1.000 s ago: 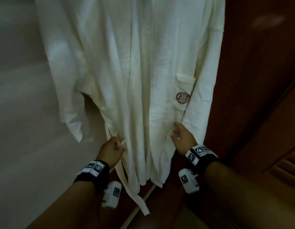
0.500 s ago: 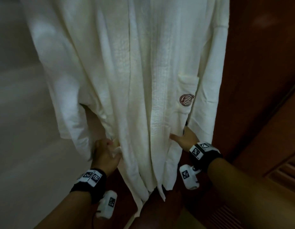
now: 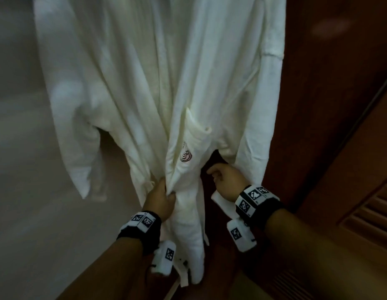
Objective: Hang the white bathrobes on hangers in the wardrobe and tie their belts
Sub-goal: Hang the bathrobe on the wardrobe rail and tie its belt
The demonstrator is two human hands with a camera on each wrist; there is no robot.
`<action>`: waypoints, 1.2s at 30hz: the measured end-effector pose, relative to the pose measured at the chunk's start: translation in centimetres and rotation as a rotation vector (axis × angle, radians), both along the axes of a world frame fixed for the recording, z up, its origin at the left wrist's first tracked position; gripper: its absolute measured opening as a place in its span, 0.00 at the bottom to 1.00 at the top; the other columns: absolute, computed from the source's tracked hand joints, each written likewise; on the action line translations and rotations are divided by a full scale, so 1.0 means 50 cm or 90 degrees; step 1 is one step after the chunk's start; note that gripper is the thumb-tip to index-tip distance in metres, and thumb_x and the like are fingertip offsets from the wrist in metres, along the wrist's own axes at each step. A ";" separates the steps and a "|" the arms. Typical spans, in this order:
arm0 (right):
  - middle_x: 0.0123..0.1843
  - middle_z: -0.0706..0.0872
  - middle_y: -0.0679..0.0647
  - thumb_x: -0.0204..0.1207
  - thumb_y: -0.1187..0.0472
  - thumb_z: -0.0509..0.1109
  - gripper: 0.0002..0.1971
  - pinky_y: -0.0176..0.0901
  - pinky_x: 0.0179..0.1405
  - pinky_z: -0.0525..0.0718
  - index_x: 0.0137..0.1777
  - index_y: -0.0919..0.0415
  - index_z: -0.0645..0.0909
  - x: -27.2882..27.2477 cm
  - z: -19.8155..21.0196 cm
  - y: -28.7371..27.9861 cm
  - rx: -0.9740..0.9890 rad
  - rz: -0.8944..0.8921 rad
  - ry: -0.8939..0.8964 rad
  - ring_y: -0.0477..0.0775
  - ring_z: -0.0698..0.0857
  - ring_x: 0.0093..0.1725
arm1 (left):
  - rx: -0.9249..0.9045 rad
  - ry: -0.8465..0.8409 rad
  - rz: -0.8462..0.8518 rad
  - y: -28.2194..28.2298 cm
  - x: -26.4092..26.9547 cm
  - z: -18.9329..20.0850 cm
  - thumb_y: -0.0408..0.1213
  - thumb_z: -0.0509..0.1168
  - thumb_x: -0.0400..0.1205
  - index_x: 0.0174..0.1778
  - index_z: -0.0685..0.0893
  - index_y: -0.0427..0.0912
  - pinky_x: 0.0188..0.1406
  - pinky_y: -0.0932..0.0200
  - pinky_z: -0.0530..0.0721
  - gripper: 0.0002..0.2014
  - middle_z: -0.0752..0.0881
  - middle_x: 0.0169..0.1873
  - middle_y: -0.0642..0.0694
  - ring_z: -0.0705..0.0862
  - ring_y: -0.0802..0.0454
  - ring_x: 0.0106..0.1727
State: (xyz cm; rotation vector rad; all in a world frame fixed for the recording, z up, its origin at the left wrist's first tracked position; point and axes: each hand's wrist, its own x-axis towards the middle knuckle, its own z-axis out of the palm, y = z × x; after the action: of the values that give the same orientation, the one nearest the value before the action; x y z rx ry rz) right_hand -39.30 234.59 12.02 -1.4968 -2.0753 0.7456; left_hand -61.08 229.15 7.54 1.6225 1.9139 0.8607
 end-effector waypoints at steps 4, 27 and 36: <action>0.72 0.79 0.57 0.78 0.58 0.69 0.25 0.40 0.67 0.76 0.76 0.57 0.73 -0.024 -0.064 0.007 -0.096 0.034 -0.138 0.56 0.79 0.68 | 0.001 0.027 -0.032 -0.032 -0.031 0.007 0.35 0.60 0.82 0.75 0.72 0.46 0.55 0.56 0.77 0.22 0.84 0.62 0.40 0.83 0.38 0.61; 0.57 0.87 0.52 0.77 0.65 0.74 0.22 0.52 0.45 0.88 0.71 0.56 0.79 0.002 0.152 -0.253 -0.273 0.313 0.401 0.53 0.90 0.46 | -0.112 0.118 0.026 -0.039 -0.015 0.039 0.59 0.57 0.76 0.67 0.77 0.49 0.50 0.54 0.81 0.27 0.87 0.57 0.43 0.86 0.38 0.55; 0.48 0.91 0.52 0.71 0.66 0.67 0.12 0.52 0.56 0.88 0.46 0.50 0.89 0.011 0.046 -0.190 -0.207 0.078 0.260 0.47 0.89 0.45 | -0.138 -0.521 0.107 -0.083 -0.019 0.053 0.19 0.57 0.82 0.41 0.81 0.36 0.38 0.49 0.84 0.11 0.89 0.52 0.36 0.89 0.42 0.54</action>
State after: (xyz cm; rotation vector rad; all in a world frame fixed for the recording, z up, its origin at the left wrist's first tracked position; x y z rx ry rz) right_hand -38.77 225.09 14.32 -1.2453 -1.8028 1.3644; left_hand -62.04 225.02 10.18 0.7907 1.4813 1.1135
